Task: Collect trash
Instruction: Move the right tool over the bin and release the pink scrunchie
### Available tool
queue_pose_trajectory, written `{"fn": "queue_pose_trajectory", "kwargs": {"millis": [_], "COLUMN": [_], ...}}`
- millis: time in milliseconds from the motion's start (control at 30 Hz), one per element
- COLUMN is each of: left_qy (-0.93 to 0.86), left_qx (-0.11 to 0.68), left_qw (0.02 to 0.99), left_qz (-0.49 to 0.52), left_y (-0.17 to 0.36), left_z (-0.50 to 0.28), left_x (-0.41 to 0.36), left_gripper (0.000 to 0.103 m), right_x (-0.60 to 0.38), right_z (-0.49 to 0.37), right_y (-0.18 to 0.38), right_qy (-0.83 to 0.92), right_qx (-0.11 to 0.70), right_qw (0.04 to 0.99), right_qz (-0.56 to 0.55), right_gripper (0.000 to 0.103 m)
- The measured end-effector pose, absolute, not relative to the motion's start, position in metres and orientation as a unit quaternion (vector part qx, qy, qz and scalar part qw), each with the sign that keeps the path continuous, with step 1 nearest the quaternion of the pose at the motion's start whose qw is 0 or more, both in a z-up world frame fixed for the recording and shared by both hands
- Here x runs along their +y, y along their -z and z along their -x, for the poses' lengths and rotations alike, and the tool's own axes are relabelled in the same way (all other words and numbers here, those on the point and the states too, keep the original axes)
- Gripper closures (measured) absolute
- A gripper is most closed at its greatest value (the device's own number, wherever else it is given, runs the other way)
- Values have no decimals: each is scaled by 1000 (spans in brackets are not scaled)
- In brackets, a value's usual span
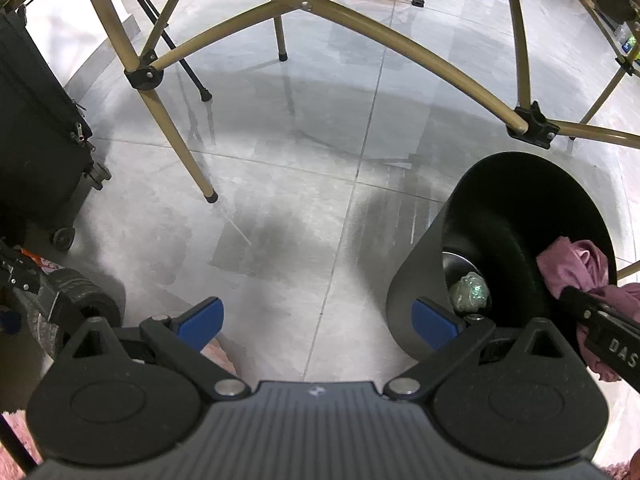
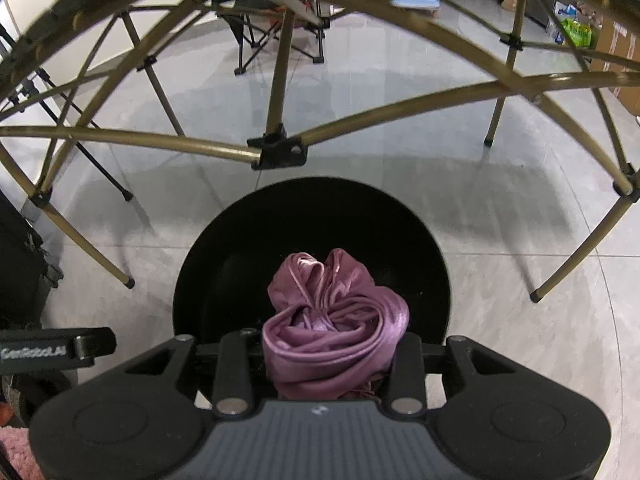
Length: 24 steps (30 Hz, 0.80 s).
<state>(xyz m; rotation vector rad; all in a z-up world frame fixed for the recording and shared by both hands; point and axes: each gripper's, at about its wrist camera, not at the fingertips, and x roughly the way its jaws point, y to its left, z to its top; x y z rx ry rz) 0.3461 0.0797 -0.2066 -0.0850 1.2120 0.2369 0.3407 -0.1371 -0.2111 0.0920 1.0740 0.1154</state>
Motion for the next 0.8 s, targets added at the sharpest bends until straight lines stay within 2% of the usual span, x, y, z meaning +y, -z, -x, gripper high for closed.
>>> {"fn": "queue_pose_trajectory", "kwargs": {"millis": [500, 800], "left_qy": [-129, -133], "left_qx": [578, 579], "left_qw": [805, 804], "left_qz": [44, 41], "left_y": [219, 220], "left_z": [-349, -349], "left_x": [101, 100], "left_gripper": [1, 1], "right_x": [-110, -109], "right_z": [-363, -364], "right_y": [244, 248], "right_qy": [-52, -55], "right_qx": [551, 558], "right_qw": [832, 828], "right_qz": [-33, -23], "right_gripper": [68, 65]}}
